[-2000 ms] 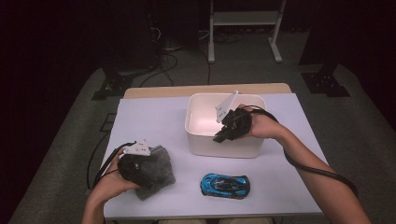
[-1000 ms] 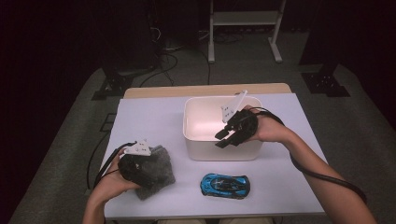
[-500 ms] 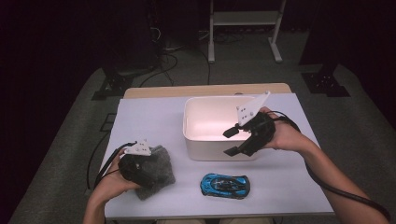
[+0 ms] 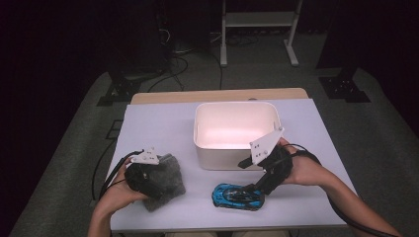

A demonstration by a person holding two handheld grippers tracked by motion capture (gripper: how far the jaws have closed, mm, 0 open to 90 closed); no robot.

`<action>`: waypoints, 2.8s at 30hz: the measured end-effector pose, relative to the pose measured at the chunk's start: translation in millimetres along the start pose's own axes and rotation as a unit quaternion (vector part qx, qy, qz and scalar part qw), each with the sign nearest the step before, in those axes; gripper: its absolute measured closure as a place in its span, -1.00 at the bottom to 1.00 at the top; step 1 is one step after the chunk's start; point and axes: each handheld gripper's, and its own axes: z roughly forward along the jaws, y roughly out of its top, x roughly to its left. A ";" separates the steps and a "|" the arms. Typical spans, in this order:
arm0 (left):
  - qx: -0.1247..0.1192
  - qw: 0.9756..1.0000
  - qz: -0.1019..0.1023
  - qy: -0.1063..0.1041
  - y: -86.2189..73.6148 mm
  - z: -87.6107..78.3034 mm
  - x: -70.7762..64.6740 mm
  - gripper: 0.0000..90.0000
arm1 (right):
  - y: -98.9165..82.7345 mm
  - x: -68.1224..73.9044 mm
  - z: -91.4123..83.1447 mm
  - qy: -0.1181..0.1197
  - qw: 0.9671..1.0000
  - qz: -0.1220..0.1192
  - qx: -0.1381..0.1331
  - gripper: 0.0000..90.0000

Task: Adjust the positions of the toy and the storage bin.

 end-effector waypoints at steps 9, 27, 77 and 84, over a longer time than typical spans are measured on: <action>-0.001 1.000 -0.006 0.003 -1.6 -0.2 0.9 -0.78 | -25.5 3.1 33.6 0.012 0.999 0.029 0.028 -0.40; 0.002 1.000 -0.002 -0.001 -1.3 -0.2 0.2 -0.78 | -48.5 -1.9 82.4 -0.002 0.996 0.051 0.068 -0.57; 0.012 1.000 -0.003 -0.006 -2.1 2.5 0.0 -0.78 | -53.9 -3.2 122.5 -0.033 0.989 0.047 0.133 -0.76; 0.014 1.000 -0.005 -0.007 -1.8 3.8 -0.3 -0.78 | -51.9 -3.3 123.1 -0.032 0.988 0.047 0.142 -0.75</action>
